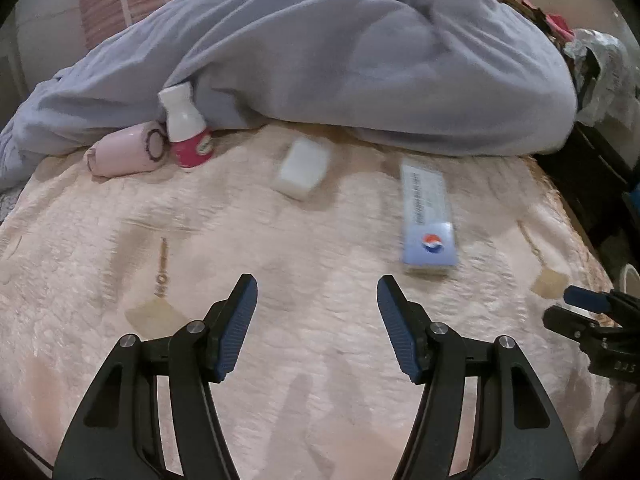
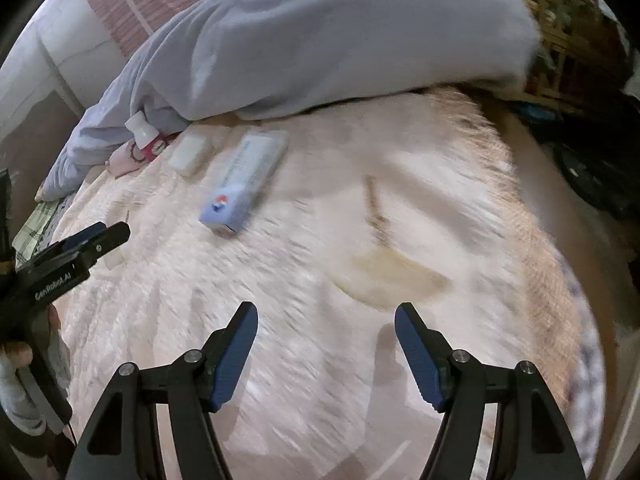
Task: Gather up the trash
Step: 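Move both open grippers back over the remaining items on the bed, then grasp the white sponge with the left gripper while the right gripper grasps the tablet box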
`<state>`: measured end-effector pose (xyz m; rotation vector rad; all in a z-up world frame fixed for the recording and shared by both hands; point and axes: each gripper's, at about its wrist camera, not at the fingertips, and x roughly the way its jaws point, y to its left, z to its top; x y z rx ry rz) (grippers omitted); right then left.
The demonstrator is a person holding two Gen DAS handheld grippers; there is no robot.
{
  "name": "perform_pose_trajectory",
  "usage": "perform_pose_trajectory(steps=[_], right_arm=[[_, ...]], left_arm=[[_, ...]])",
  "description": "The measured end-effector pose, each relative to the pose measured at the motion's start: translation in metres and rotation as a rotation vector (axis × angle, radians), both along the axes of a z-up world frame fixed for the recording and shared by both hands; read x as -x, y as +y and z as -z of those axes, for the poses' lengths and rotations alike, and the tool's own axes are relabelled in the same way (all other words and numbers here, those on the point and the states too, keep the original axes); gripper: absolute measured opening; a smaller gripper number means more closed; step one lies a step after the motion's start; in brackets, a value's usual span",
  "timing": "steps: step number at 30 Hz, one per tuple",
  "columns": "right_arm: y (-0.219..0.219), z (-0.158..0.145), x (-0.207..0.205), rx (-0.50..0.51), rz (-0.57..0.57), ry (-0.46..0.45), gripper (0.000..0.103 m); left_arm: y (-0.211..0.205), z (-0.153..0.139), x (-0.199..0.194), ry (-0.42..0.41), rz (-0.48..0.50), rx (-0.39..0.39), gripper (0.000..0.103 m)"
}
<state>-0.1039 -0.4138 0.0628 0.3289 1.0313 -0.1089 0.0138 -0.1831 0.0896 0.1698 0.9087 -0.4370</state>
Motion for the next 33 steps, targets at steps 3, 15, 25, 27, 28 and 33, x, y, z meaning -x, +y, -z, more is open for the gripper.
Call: perform_pose_trajectory(steps=[3,15,25,27,28,33], right_arm=[[0.015,0.004,-0.033,0.001,-0.005,-0.009,0.070],[0.057,0.032,-0.153,0.055,-0.035,-0.008,0.073],[0.055,0.024,-0.118,0.087,-0.137,-0.023,0.051],[0.054,0.022,-0.109,0.069,-0.147,-0.024,0.051],[0.054,0.021,-0.104,0.068,-0.153,-0.026,0.051],[0.059,0.016,-0.083,0.068,-0.174,-0.028,0.050]], left_arm=[[0.012,0.001,-0.012,0.012,-0.009,0.026,0.061],[0.011,-0.004,-0.072,0.001,0.008,0.130,0.068],[-0.049,0.031,-0.123,-0.027,0.020,0.059,0.068],[-0.055,0.036,-0.127,-0.014,0.036,0.053,0.063],[-0.058,0.041,-0.129,0.016,0.045,0.047,0.054],[-0.045,0.041,-0.113,0.103,0.044,0.081,0.032]])
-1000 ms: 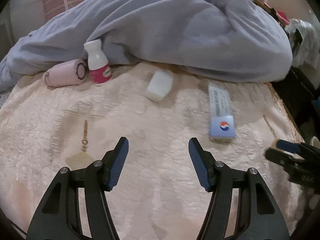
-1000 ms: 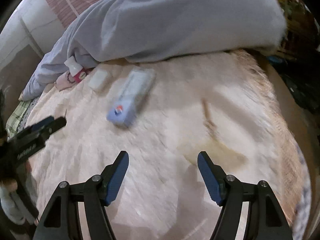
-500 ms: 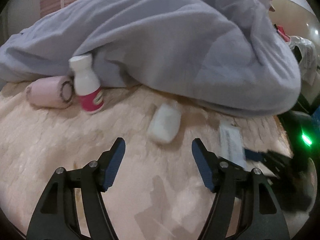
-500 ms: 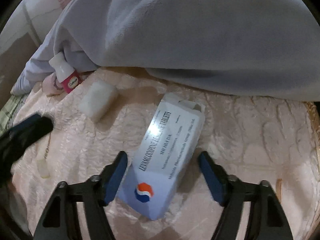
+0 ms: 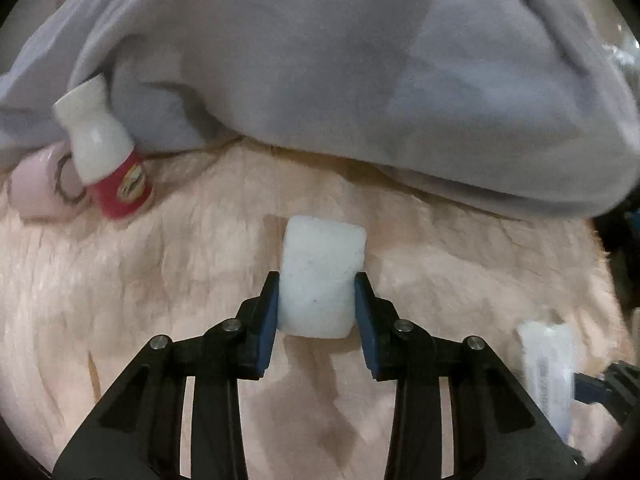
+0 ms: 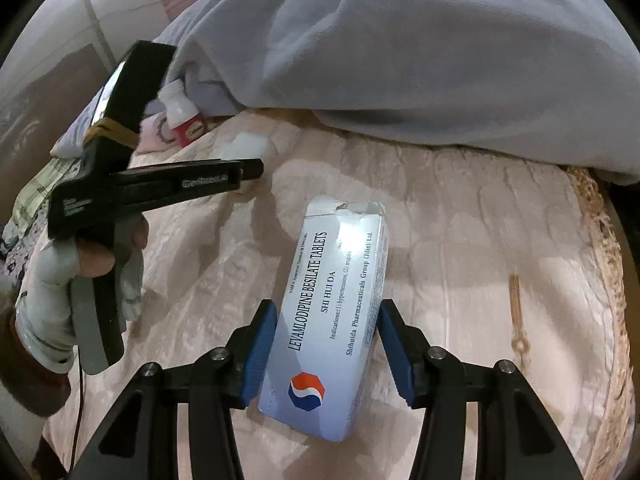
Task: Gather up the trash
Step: 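Grasp the white sponge with the left gripper while the right gripper grasps the tablet box, then carry the white sponge and tablet box over the cream bucket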
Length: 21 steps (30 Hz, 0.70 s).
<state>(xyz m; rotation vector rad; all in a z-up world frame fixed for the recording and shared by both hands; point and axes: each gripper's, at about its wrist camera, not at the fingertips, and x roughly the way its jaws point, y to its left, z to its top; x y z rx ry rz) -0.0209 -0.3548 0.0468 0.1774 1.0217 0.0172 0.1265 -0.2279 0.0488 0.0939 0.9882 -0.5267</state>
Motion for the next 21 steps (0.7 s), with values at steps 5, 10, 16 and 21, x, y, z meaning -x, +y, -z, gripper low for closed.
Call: perform_pose_trajectory(steps=[5,10,16,21], right_arm=[[0.009,-0.012,0.031,0.010,-0.017,-0.006,0.050],[0.014,-0.018,0.062,0.001,-0.005,-0.008,0.051],[0.016,-0.031,0.100,0.005,0.007,-0.021,0.051],[0.014,-0.052,0.134,0.030,0.011,-0.055,0.051]], left_arm=[[0.028,-0.021,0.049,0.048,-0.027,0.061,0.032],[0.041,-0.041,0.109,0.014,-0.005,0.048,0.033],[0.044,-0.061,0.166,-0.039,-0.001,0.055,0.033],[0.035,-0.075,0.199,-0.070,0.026,0.068,0.033]])
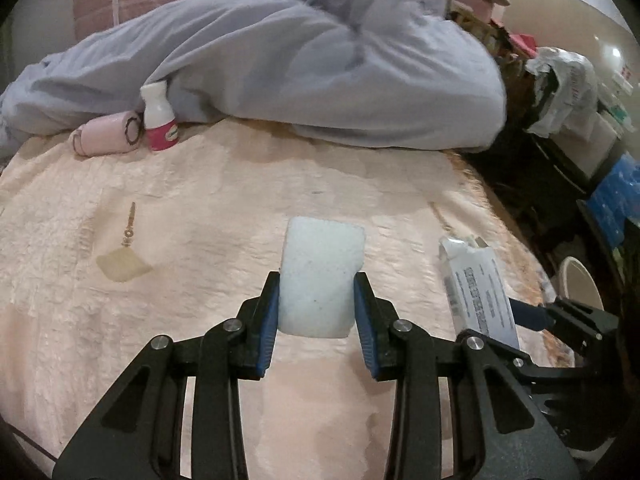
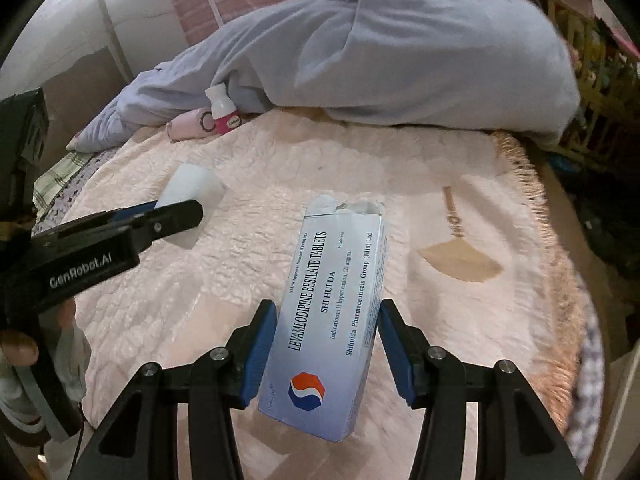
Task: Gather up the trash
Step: 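Carry the white sponge and tablet box over the cream bucket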
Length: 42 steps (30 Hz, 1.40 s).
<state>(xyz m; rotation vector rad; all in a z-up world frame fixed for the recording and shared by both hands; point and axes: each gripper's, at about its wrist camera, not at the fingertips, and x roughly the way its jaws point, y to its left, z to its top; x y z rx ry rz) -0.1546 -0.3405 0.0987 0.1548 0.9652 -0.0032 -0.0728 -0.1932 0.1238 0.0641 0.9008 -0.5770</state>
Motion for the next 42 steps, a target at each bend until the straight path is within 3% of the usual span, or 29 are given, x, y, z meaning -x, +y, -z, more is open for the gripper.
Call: perform_pose_trajectory(steps=[14,42], right_arm=[[-0.042,-0.035,0.071,0.004,0.085,-0.065,0.051],[-0.147,-0.049,0.153,-0.007,0.302,-0.093,0.051]], left_arm=[[-0.047,-0.020,0.057,-0.033,0.105,0.010,0.033],[-0.149,-0.031,0.110,-0.051,0.301,0.020,0.033]])
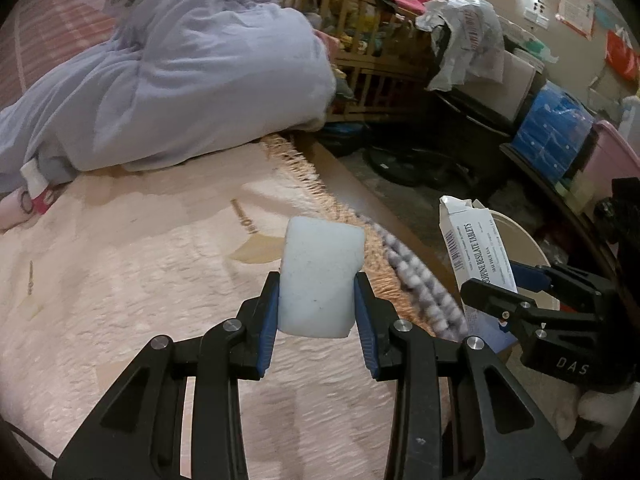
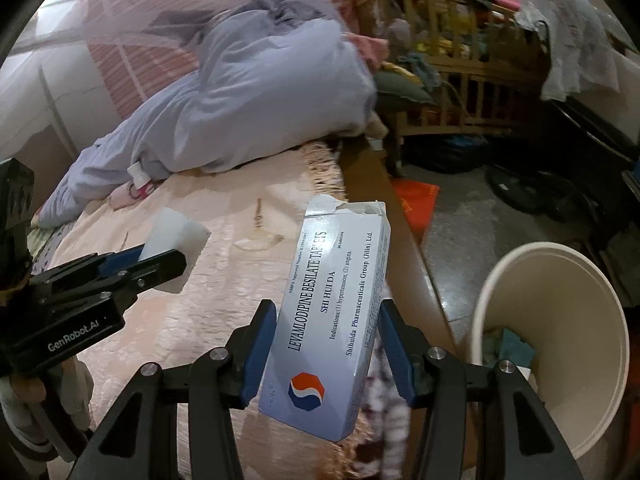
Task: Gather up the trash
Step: 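Carry the white sponge and tablet box over the cream bucket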
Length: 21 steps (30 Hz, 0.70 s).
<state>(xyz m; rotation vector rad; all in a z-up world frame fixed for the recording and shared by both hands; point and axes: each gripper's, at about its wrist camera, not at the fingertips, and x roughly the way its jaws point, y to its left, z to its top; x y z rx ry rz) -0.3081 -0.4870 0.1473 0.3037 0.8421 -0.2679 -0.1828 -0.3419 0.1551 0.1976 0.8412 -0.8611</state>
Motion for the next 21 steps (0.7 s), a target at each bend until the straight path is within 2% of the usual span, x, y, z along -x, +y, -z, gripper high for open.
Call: perform_pose_trajectory(steps=[9,21], right_arm=[[-0.027,-0.001,0.023,-0.004,0.069,-0.004,0.051],[-0.067,0.003,0.057,-0.029,0.181,0.000,0.051]], left_arm=[[-0.038,-0.002,0.016,-0.019,0.071,-0.004,0.033],[-0.084,0.004,0.027,-0.005,0.160,-0.007,0.033]])
